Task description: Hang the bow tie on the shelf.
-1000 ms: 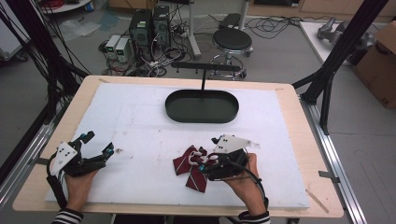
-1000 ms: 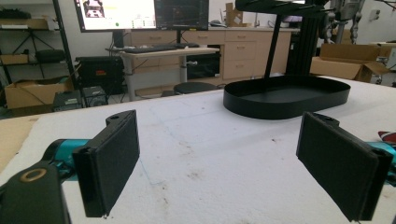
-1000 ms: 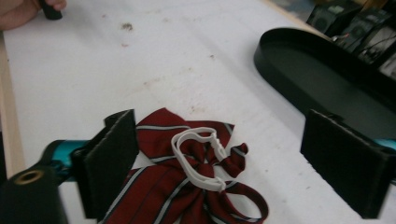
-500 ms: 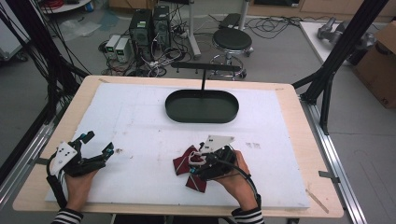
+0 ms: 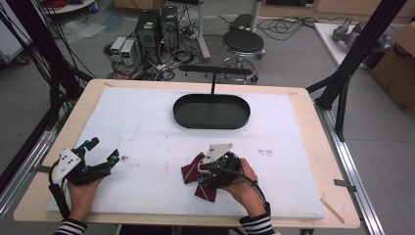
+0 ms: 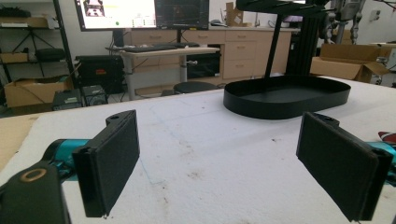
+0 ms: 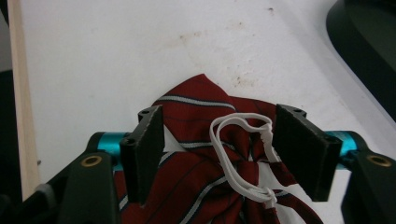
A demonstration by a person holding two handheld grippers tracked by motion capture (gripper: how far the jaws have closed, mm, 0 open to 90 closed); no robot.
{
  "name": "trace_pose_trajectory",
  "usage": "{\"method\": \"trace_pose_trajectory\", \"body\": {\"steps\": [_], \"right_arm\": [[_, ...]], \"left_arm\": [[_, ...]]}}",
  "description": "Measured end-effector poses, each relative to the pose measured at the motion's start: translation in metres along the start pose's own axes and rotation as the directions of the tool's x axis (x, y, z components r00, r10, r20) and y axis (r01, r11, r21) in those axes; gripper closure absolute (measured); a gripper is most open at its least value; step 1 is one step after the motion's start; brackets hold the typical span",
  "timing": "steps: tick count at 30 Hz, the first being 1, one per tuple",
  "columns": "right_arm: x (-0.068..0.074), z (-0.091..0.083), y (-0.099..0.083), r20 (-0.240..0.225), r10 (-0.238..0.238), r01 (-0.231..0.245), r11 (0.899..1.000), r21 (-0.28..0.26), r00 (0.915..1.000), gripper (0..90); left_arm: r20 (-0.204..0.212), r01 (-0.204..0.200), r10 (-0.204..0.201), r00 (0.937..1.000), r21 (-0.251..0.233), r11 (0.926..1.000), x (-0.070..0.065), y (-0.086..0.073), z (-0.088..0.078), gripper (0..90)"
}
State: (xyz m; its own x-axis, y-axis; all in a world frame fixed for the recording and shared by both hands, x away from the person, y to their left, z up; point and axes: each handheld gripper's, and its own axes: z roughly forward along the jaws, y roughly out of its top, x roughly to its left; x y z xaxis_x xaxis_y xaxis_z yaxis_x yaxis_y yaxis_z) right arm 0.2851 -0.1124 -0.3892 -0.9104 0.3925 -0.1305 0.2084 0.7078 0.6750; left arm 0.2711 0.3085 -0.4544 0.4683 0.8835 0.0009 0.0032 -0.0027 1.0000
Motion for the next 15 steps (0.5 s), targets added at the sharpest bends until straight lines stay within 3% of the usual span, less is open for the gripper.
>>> {"method": "trace_pose_trajectory", "body": {"steps": [6, 15], "right_arm": [[0.000, 0.008, 0.002, -0.015, -0.033, 0.033, 0.999, 0.033, 0.9994, 40.6], [-0.002, 0.018, 0.004, -0.024, -0.044, 0.046, 0.994, 0.098, 0.9988, 50.7]], "left_arm": [[0.001, -0.001, 0.001, 1.0000, 0.001, 1.0000, 0.000, 0.000, 0.000, 13.8], [0.001, 0.000, 0.000, 1.0000, 0.000, 1.0000, 0.000, 0.000, 0.000, 13.8]]}}
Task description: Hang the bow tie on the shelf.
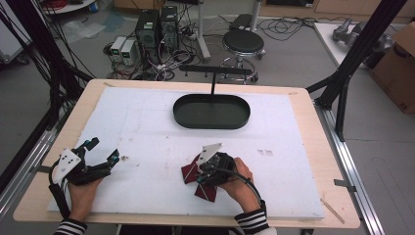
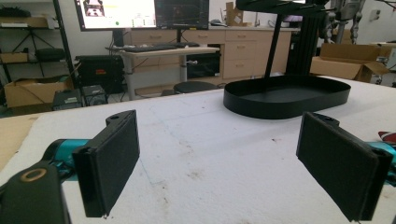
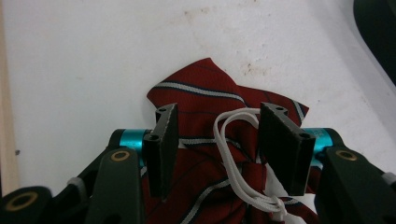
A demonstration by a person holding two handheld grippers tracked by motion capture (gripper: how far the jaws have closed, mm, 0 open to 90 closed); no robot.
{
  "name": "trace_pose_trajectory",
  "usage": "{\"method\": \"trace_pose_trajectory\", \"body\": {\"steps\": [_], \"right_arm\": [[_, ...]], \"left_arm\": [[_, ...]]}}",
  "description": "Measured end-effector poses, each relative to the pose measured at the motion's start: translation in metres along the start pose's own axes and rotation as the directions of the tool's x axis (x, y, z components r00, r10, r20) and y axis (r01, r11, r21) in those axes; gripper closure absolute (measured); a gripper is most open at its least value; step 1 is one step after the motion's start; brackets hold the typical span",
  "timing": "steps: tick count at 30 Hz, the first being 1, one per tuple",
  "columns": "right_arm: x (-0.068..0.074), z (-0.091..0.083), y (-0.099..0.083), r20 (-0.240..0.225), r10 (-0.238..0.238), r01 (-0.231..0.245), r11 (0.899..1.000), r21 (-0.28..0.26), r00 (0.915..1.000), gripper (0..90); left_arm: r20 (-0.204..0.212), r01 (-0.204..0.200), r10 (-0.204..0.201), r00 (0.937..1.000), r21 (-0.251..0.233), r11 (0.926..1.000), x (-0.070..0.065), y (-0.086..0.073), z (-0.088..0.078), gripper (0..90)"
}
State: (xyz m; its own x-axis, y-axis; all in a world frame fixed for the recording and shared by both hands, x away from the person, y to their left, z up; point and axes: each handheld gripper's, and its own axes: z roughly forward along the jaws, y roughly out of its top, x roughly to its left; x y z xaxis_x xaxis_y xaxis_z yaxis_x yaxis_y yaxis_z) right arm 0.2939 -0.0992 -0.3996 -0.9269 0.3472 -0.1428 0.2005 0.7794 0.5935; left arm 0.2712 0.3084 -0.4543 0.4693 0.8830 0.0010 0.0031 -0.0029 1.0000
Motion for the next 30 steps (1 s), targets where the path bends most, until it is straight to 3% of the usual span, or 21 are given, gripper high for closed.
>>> {"method": "trace_pose_trajectory", "body": {"steps": [14, 17, 30], "right_arm": [[-0.003, 0.009, -0.001, 0.014, -0.015, 0.014, 0.997, 0.081, 0.9998, 58.1], [-0.003, 0.010, -0.001, 0.023, -0.026, 0.023, 0.994, 0.110, 0.9994, 63.5], [-0.003, 0.014, 0.000, 0.030, -0.051, 0.046, 0.989, 0.140, 0.9983, 71.4]], "left_arm": [[-0.001, 0.002, -0.002, 1.0000, 0.000, 1.0000, 0.000, 0.000, 0.000, 13.8], [-0.001, 0.002, -0.002, 1.0000, 0.000, 1.0000, 0.000, 0.000, 0.000, 13.8], [-0.001, -0.001, 0.001, 1.0000, 0.001, 1.0000, 0.000, 0.000, 0.000, 13.8]]}}
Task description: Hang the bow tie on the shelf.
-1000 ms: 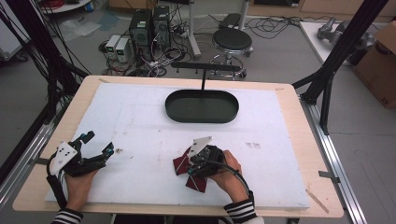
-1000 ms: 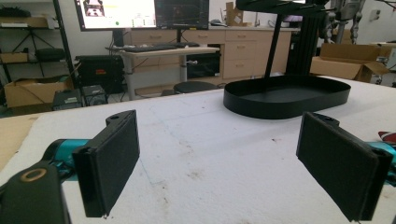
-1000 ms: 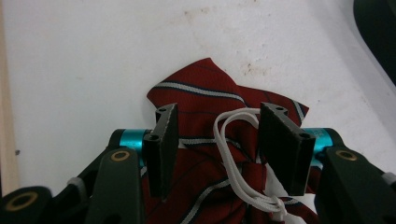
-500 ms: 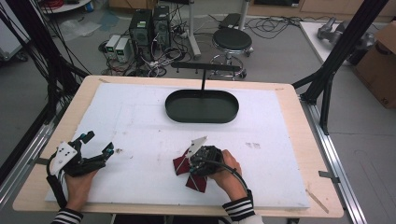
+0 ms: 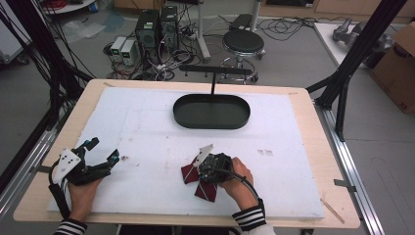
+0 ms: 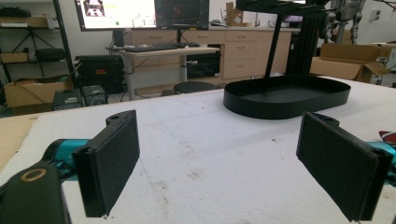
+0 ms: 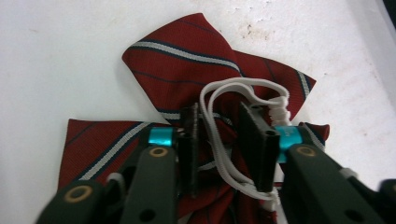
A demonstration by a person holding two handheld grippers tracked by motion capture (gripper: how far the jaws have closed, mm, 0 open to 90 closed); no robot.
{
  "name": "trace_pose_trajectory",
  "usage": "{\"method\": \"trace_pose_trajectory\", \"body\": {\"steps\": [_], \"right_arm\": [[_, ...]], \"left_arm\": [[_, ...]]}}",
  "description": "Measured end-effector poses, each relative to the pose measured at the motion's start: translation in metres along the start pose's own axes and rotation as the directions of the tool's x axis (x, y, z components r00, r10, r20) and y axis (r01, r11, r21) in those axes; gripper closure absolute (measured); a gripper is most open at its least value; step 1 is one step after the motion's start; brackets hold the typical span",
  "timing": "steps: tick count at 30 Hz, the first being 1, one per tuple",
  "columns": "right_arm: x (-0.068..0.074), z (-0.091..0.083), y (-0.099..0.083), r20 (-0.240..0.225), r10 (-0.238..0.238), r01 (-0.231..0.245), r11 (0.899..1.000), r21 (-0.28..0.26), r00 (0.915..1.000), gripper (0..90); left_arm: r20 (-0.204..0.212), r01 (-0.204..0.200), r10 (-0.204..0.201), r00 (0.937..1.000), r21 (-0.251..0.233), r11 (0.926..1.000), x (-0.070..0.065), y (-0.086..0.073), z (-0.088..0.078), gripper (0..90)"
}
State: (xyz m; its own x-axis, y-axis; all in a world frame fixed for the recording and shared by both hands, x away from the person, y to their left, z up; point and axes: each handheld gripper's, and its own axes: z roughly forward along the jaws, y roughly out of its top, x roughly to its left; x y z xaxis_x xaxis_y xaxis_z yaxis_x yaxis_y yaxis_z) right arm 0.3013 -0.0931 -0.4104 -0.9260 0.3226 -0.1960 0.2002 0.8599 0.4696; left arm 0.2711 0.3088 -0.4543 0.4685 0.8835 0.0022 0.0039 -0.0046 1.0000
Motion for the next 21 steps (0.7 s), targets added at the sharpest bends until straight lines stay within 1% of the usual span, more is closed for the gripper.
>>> {"method": "trace_pose_trajectory", "body": {"steps": [3, 6, 7, 8, 9, 11, 12, 13, 14, 17, 18, 20, 21], "right_arm": [[0.0017, 0.0009, 0.0011, 0.010, -0.022, 0.022, 1.000, 0.010, 0.9997, 70.6], [0.0051, 0.0024, 0.0026, 0.012, -0.047, 0.046, 0.999, 0.026, 0.9988, 76.0], [0.0051, 0.0024, 0.0026, 0.012, -0.047, 0.046, 0.999, 0.026, 0.9988, 76.0], [0.0070, 0.0043, 0.0039, 0.006, -0.061, 0.060, 0.997, 0.039, 0.9981, 78.4], [0.0074, 0.0051, 0.0044, 0.005, -0.064, 0.064, 0.997, 0.044, 0.9979, 79.5], [0.0072, 0.0065, 0.0050, -0.004, -0.061, 0.061, 0.997, 0.048, 0.9981, 84.2], [0.0072, 0.0065, 0.0050, -0.004, -0.061, 0.061, 0.997, 0.048, 0.9981, 84.2], [0.0072, 0.0062, 0.0047, -0.004, -0.049, 0.049, 0.998, 0.035, 0.9988, 86.4], [0.0072, 0.0062, 0.0047, -0.004, -0.049, 0.049, 0.998, 0.035, 0.9988, 86.4], [0.0064, 0.0053, 0.0042, -0.011, -0.029, 0.029, 0.999, 0.028, 0.9995, 86.7], [0.0058, 0.0042, 0.0038, -0.018, -0.023, 0.023, 1.000, 0.018, 0.9996, 86.8], [0.0052, 0.0029, 0.0035, -0.019, -0.017, 0.017, 1.000, 0.004, 0.9997, 86.8], [0.0052, 0.0029, 0.0035, -0.019, -0.017, 0.017, 1.000, 0.004, 0.9997, 86.8]], "left_arm": [[0.001, 0.001, -0.001, 1.0000, 0.000, 1.0000, -0.0002, 0.0000, 0.0000, 13.8], [0.000, 0.000, 0.000, 1.0000, 0.000, 1.0000, 0.0000, 0.0000, 0.0000, 13.8], [0.000, 0.000, 0.000, 1.0000, 0.000, 1.0000, 0.0000, 0.0000, 0.0000, 13.8], [0.000, 0.000, 0.000, 1.0000, 0.000, 1.0000, 0.0000, 0.0000, 0.0000, 13.8], [0.000, 0.000, 0.000, 1.0000, 0.000, 1.0000, 0.0000, 0.0000, 0.0000, 13.8], [0.000, 0.000, 0.000, 1.0000, -0.001, 1.0000, 0.0000, -0.0001, 0.0000, 13.8], [0.000, 0.003, -0.003, 1.0000, -0.004, 1.0000, -0.0002, -0.0001, 0.0001, 13.8], [0.000, 0.003, -0.003, 1.0000, -0.004, 1.0000, -0.0002, -0.0001, 0.0001, 13.8], [0.000, 0.001, -0.001, 1.0000, -0.002, 1.0000, 0.0000, -0.0001, 0.0000, 13.8], [0.000, 0.001, -0.001, 1.0000, -0.001, 1.0000, -0.0001, -0.0001, 0.0002, 13.8], [0.000, 0.001, -0.001, 1.0000, -0.001, 1.0000, -0.0001, 0.0000, 0.0001, 13.8], [0.000, 0.001, -0.001, 1.0000, -0.002, 1.0000, -0.0001, -0.0001, 0.0001, 13.8], [0.000, 0.001, -0.001, 1.0000, -0.001, 1.0000, -0.0001, -0.0001, 0.0001, 13.8]]}}
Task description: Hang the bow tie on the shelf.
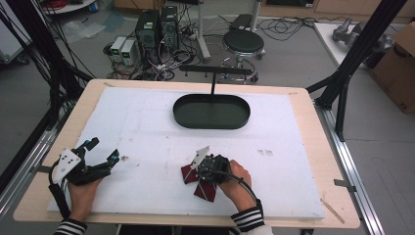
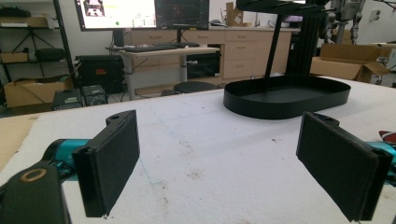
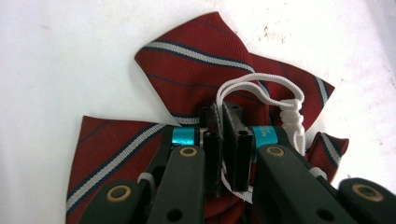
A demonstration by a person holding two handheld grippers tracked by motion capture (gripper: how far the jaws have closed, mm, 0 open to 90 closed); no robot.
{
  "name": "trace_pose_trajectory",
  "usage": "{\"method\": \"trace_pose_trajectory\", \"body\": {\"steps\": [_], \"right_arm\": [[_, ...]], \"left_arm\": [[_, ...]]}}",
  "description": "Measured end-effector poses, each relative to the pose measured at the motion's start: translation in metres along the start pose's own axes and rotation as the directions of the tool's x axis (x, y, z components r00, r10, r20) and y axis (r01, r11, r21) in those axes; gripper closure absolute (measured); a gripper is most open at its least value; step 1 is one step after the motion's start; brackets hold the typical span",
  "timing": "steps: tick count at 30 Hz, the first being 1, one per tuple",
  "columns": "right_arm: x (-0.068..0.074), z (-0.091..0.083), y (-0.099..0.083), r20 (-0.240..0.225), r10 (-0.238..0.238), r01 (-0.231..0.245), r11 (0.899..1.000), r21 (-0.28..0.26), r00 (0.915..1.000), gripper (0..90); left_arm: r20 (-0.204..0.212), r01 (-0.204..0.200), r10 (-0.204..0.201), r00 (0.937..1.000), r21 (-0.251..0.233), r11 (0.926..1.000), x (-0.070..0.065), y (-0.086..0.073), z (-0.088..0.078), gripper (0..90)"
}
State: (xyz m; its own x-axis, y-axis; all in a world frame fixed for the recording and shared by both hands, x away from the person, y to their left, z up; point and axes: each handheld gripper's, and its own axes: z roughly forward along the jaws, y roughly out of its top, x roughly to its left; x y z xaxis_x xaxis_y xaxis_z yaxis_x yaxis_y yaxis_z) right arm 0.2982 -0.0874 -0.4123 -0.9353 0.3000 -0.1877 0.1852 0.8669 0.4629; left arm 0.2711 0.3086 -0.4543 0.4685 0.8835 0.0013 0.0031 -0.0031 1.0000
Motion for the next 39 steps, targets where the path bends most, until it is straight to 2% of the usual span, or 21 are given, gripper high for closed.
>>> {"method": "trace_pose_trajectory", "body": {"steps": [7, 11, 12, 13, 14, 17, 18, 19, 20, 21, 22, 26, 27, 28, 29, 33, 34, 35, 39], "right_arm": [[-0.002, -0.006, -0.001, 0.007, 0.024, -0.024, 0.998, -0.052, 0.9997, 86.8], [-0.004, -0.014, -0.002, 0.004, 0.051, -0.050, 0.990, -0.133, 0.9987, 86.8], [-0.004, -0.014, -0.002, 0.004, 0.051, -0.050, 0.990, -0.133, 0.9987, 86.8], [-0.006, -0.017, -0.002, 0.004, 0.058, -0.057, 0.985, -0.162, 0.9983, 86.9], [-0.006, -0.017, -0.002, 0.004, 0.058, -0.057, 0.985, -0.162, 0.9983, 86.9], [-0.007, -0.023, -0.004, 0.010, 0.086, -0.082, 0.974, -0.210, 0.9962, 86.9], [-0.007, -0.023, -0.004, 0.010, 0.086, -0.082, 0.974, -0.210, 0.9962, 86.9], [-0.008, -0.026, -0.004, 0.005, 0.099, -0.095, 0.964, -0.247, 0.9951, 87.0], [-0.009, -0.028, -0.004, 0.009, 0.108, -0.102, 0.959, -0.264, 0.9941, 87.0], [-0.009, -0.028, -0.004, 0.009, 0.108, -0.102, 0.959, -0.264, 0.9941, 87.0], [-0.010, -0.032, -0.004, 0.015, 0.122, -0.112, 0.948, -0.298, 0.9924, 87.0], [-0.012, -0.039, -0.005, 0.015, 0.166, -0.149, 0.918, -0.368, 0.9860, 87.0], [-0.012, -0.039, -0.005, 0.015, 0.166, -0.149, 0.918, -0.368, 0.9860, 87.0], [-0.013, -0.042, -0.005, 0.017, 0.177, -0.156, 0.906, -0.394, 0.9841, 87.0], [-0.014, -0.044, -0.004, 0.017, 0.180, -0.157, 0.900, -0.406, 0.9836, 87.0], [-0.017, -0.053, -0.002, 0.019, 0.192, -0.164, 0.879, -0.448, 0.9812, 87.0], [-0.017, -0.053, -0.002, 0.019, 0.192, -0.164, 0.879, -0.448, 0.9812, 87.0], [-0.018, -0.059, 0.001, 0.023, 0.197, -0.163, 0.870, -0.464, 0.9802, 87.0], [-0.022, -0.071, 0.007, 0.034, 0.205, -0.161, 0.852, -0.498, 0.9783, 87.0]], "left_arm": [[0.000, -0.002, 0.002, 1.0000, 0.001, 1.0000, 0.000, 0.000, 0.000, 13.8], [0.000, -0.002, 0.002, 1.0000, 0.000, 1.0000, 0.000, 0.000, 0.000, 13.8], [0.000, -0.002, 0.002, 1.0000, 0.001, 1.0000, 0.000, 0.000, 0.000, 13.8], [0.002, -0.001, 0.001, 1.0000, 0.001, 1.0000, 0.000, 0.000, 0.000, 13.8], [0.002, -0.002, 0.002, 1.0000, 0.001, 1.0000, 0.000, 0.000, 0.000, 13.8], [0.002, -0.002, 0.002, 1.0000, 0.001, 1.0000, 0.000, 0.000, 0.000, 13.8], [0.002, -0.002, 0.002, 1.0000, 0.001, 1.0000, 0.000, 0.000, 0.000, 13.8], [0.002, -0.002, 0.002, 1.0000, 0.001, 1.0000, 0.000, 0.000, 0.000, 13.8], [0.002, -0.002, 0.002, 1.0000, 0.001, 1.0000, 0.000, 0.000, 0.000, 13.8], [0.001, -0.002, 0.002, 1.0000, 0.001, 1.0000, 0.000, 0.000, 0.000, 13.8], [0.002, -0.002, 0.002, 1.0000, 0.001, 1.0000, 0.000, 0.000, 0.000, 13.8], [0.001, -0.002, 0.002, 1.0000, 0.001, 1.0000, 0.000, 0.000, 0.000, 13.8], [0.001, -0.002, 0.002, 1.0000, 0.001, 1.0000, 0.000, 0.000, 0.000, 13.8], [0.002, -0.002, 0.002, 1.0000, 0.001, 1.0000, 0.000, 0.000, 0.000, 13.8], [0.002, -0.002, 0.002, 1.0000, 0.001, 1.0000, 0.000, 0.000, 0.000, 13.8], [0.002, -0.002, 0.002, 1.0000, 0.001, 1.0000, 0.000, 0.000, 0.000, 13.8], [0.002, -0.002, 0.002, 1.0000, 0.001, 1.0000, 0.000, 0.000, 0.000, 13.8], [0.001, 0.000, 0.000, 1.0000, 0.001, 1.0000, 0.000, 0.000, 0.000, 13.8], [0.001, 0.000, 0.000, 1.0000, 0.001, 1.0000, 0.000, 0.000, 0.000, 13.8]]}}
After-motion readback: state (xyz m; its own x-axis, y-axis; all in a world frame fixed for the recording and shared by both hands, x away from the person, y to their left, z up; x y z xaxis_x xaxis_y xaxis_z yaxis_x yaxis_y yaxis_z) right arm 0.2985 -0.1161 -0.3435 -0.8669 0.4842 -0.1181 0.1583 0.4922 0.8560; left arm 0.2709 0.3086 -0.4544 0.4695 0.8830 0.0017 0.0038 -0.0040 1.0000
